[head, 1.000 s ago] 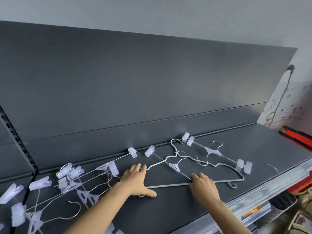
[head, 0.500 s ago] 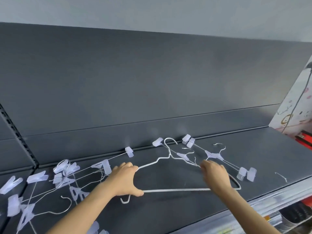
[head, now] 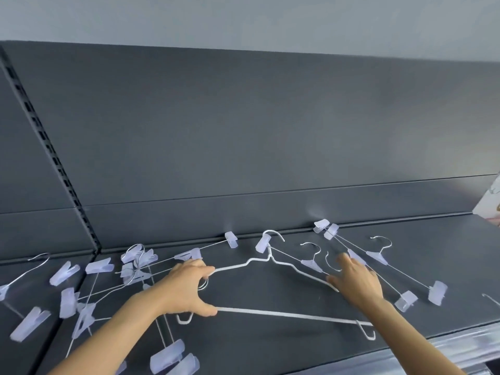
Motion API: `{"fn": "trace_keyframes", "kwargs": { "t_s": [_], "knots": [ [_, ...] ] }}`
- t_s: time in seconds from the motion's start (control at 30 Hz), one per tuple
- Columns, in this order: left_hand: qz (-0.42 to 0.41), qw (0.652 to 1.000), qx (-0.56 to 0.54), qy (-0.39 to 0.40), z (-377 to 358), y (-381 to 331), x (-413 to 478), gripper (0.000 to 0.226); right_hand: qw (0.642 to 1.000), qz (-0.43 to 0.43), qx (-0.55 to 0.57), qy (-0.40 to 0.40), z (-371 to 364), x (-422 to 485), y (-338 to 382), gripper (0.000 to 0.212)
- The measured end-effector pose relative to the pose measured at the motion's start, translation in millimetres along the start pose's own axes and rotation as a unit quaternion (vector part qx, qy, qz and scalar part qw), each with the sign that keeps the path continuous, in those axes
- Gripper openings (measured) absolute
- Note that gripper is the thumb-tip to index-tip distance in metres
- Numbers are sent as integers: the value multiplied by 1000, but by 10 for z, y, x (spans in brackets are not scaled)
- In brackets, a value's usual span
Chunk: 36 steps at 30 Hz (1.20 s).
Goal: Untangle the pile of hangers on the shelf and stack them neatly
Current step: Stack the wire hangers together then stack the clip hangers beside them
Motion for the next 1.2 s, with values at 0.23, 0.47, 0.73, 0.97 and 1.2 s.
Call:
{"fn": "trace_keyframes", "kwargs": {
  "t_s": [0.23,0.47,0.73,0.97,1.2],
  "knots": [
    [6,1000,-7,5,28,185,-147,87,999,24,42,-6,42,48,148,26],
    [9,1000,9,-3,49,188,-163,82,985,150,81,-34,191,106,695,25],
    [14,999,-2,-30,180,374,-249,77,988,61,35,-139,412,187,550,21],
    [49,997,-24,-50,189,851,-539,99,995,4,0,-96,387,227,283,18],
    [79,983,-135,-94,212,1240,-715,103,999,23,-9,-46,15,98,198,24]
  ]
}}
Point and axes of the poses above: each hand's wrist, its own x-axis towards the middle knuckle, its own z-axis out of the back of the hand, y = z × x, the point moved 5 cm from there along x, towards the middle knuckle, and after that the axes turned 8 degrees about z, right-handed, at the moved point
